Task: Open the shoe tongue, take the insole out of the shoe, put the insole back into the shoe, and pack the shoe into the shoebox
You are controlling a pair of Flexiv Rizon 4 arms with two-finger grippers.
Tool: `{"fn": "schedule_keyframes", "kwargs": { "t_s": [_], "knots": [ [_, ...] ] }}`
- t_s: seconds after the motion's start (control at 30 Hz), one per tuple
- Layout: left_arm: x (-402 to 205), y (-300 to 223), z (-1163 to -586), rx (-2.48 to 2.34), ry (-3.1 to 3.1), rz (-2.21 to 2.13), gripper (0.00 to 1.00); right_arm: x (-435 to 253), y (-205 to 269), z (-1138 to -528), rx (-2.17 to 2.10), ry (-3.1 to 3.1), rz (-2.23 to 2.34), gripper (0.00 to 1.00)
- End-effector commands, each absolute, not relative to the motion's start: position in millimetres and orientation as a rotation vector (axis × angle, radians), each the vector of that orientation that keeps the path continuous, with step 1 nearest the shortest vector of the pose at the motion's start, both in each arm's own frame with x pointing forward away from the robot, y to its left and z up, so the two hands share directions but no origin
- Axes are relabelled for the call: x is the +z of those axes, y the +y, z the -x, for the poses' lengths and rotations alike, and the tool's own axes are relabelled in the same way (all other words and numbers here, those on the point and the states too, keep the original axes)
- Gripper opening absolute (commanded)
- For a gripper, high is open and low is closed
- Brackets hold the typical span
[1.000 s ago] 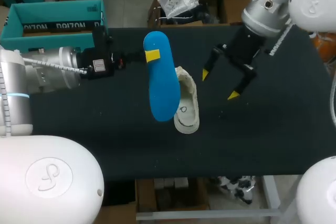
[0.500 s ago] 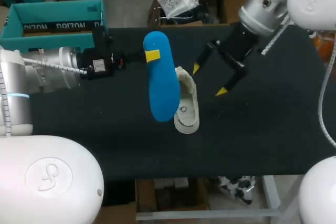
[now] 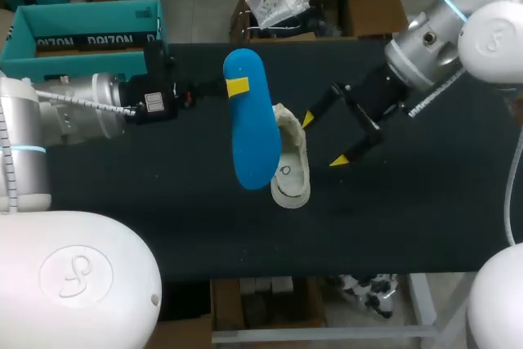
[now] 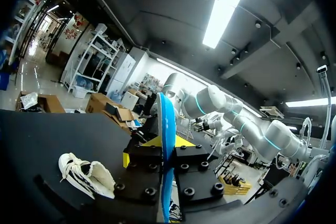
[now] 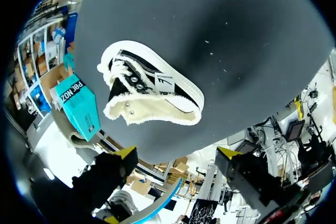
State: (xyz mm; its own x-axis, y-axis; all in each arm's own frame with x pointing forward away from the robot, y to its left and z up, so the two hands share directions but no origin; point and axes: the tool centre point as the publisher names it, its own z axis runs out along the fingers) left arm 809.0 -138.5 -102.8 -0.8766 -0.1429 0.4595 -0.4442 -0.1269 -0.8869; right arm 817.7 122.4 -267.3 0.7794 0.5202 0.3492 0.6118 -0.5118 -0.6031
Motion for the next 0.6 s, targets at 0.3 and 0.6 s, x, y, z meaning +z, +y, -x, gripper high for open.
{"fn": "schedule_keyframes", "kwargs": {
  "t_s": [0.3, 0.6],
  "knots": [
    [-102.7, -139.4, -808.2, 2.113, -1.923, -0.668, 0.00, -273.0, 116.4, -812.8, -0.132, -0.532, 2.242, 1.00],
    [-106.4, -143.1, -807.9, 2.185, -1.947, -0.604, 0.00, -275.5, 119.9, -818.0, -0.112, -0.509, 2.116, 1.00]
  ]
}}
